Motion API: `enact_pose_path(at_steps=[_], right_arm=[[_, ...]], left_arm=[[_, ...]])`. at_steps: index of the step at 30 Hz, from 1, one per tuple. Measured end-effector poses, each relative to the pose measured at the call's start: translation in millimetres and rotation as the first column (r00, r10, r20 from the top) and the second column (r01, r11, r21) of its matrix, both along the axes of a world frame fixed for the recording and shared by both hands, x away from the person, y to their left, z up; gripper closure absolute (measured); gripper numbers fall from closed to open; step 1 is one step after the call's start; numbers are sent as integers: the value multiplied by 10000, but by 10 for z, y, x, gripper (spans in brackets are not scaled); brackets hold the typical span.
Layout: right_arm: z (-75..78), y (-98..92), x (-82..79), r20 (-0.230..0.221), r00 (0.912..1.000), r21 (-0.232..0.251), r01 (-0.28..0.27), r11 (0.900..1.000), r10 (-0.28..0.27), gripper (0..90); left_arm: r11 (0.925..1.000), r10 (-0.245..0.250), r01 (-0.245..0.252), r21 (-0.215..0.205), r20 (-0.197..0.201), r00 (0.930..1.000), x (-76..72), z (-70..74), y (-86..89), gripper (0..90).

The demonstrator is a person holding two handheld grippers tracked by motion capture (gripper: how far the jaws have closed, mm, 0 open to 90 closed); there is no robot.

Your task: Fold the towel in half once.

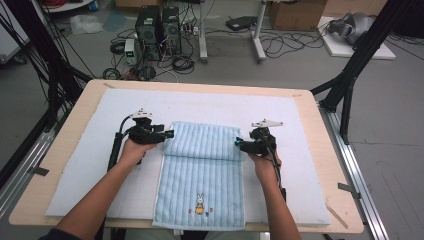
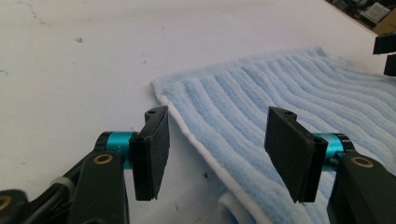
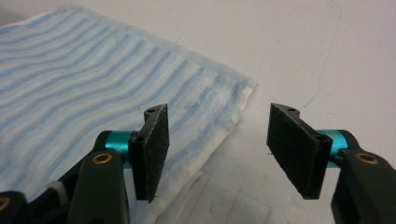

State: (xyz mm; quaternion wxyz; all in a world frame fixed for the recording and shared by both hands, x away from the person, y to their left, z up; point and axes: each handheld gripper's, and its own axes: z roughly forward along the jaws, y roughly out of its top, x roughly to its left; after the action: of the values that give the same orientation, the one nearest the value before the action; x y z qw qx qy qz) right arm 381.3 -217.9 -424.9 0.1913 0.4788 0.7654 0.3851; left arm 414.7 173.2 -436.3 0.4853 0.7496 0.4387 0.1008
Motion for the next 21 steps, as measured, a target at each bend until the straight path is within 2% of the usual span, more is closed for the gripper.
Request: enact_pose_path(at_steps=[1,3,5,7,9,11,13,14,16,17,21], right_arm=[[-12,20,47,-104,9999,-115,-11,9999,9,379],[-35,75,135,-362,9993,-215,-50,9998,42,381],[-57,140,214,-527,9984,-399,-232,9989,210,416],[-84,205,275,-750,9961,-608,-510,9968,464,508],[-120,271,318,-1018,9931,-857,-673,9940,585,561],[-145,313,328,-929,9938,-1083,-715,9915,615,638],[-141,323,330,-926,9926,-1081,-881,9902,782,770],[-133,327,326,-944,9914,-1136,-1009,9884,903,850],[-120,349,307,-790,9924,-1564,-1057,9820,942,861],[-109,348,297,-701,9931,-1577,-1037,9820,936,862],[-3,292,250,-201,9956,-990,-934,9907,919,862]], left_arm=[[10000,47,-47,-23,9,10000,21,-22,-24,404],[9997,46,-38,227,-350,9994,68,-77,-61,407],[9994,58,-44,352,-402,9992,91,-116,-91,429],[9979,-45,54,643,-146,9999,89,-126,-124,523],[9954,-248,259,919,-125,9996,80,-143,-164,597],[9913,-479,490,1221,-122,9988,74,-154,-179,714],[9905,-617,606,1235,47,9981,67,-148,-188,872],[9894,-655,625,1309,182,9977,63,-140,-186,875],[9938,-596,569,955,253,9979,58,-114,-161,878],[9958,-569,547,730,286,9980,54,-91,-139,878],[9983,-576,583,-91,634,9963,13,40,-52,879]])
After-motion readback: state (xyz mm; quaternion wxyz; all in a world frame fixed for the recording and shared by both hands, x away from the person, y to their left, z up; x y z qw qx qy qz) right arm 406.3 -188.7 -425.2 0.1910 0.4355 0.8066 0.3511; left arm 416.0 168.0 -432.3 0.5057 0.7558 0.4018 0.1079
